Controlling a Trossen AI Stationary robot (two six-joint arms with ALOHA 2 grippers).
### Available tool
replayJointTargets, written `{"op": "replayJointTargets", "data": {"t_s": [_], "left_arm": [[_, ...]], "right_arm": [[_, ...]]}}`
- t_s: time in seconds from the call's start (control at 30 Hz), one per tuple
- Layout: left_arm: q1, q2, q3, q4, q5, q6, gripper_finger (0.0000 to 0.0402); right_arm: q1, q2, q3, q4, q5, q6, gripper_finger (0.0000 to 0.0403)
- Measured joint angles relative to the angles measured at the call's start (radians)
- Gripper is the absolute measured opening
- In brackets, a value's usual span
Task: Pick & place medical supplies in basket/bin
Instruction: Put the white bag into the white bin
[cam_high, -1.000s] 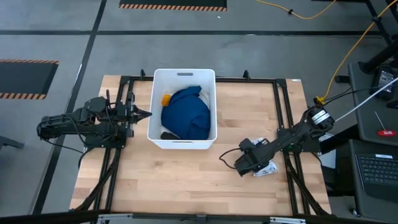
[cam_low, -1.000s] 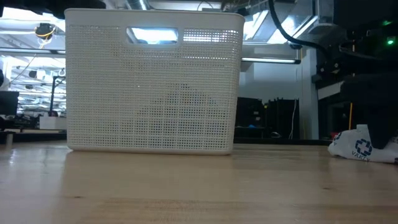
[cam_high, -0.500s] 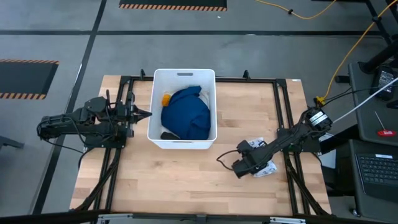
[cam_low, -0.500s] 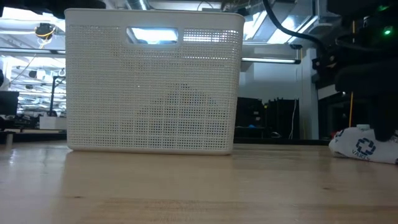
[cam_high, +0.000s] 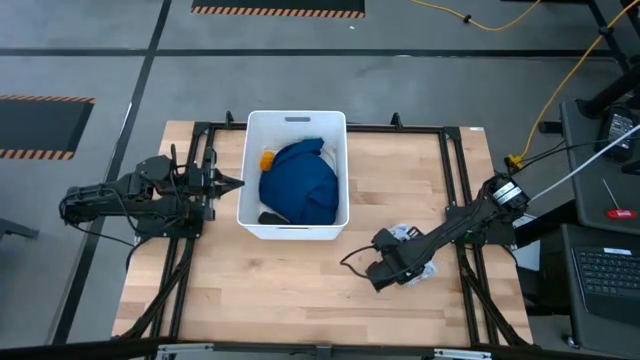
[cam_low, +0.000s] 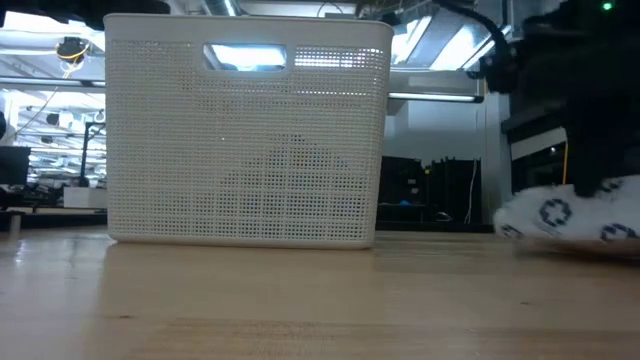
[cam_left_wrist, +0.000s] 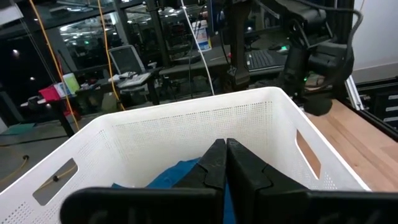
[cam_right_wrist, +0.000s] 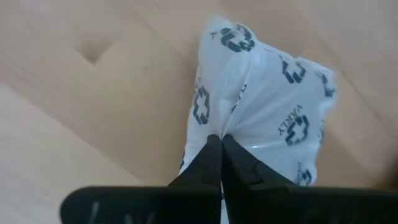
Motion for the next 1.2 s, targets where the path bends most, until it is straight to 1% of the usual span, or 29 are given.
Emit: {"op": "replayJointTargets", "data": {"t_s": [0.13,0.33,0.53,0.77,0.87,0.97,1.2], "left_arm": [[0.0,0.0,0.0,0.0,0.0,0.0,0.0007],[0.0,0.0,0.0,0.0,0.0,-0.009,0.0002],[0.0,0.0,0.0,0.0,0.0,-0.011,0.0005],[0.0,0.0,0.0,0.0,0.0,-0.011,0.0006],[0.0,0.0,0.0,0.0,0.002,-0.011,0.0004],[0.0,0.0,0.0,0.0,0.003,-0.011,0.0005],[0.0,0.0,0.0,0.0,0.003,-0.01,0.0003]], "right_arm": [[0.0,-0.001,0.034,-0.018,0.029,-0.031,0.0001],[0.004,-0.002,0.061,-0.102,0.034,-0.028,0.0001],[0.006,-0.008,0.097,-0.187,0.067,-0.028,0.0001],[0.01,-0.063,0.17,-0.259,0.168,-0.02,0.0001],[0.01,-0.086,0.201,-0.323,0.199,-0.013,0.0001],[0.01,-0.104,0.235,-0.416,0.225,0.031,0.0],[0.01,-0.154,0.26,-0.416,0.314,0.0,0.0]]}}
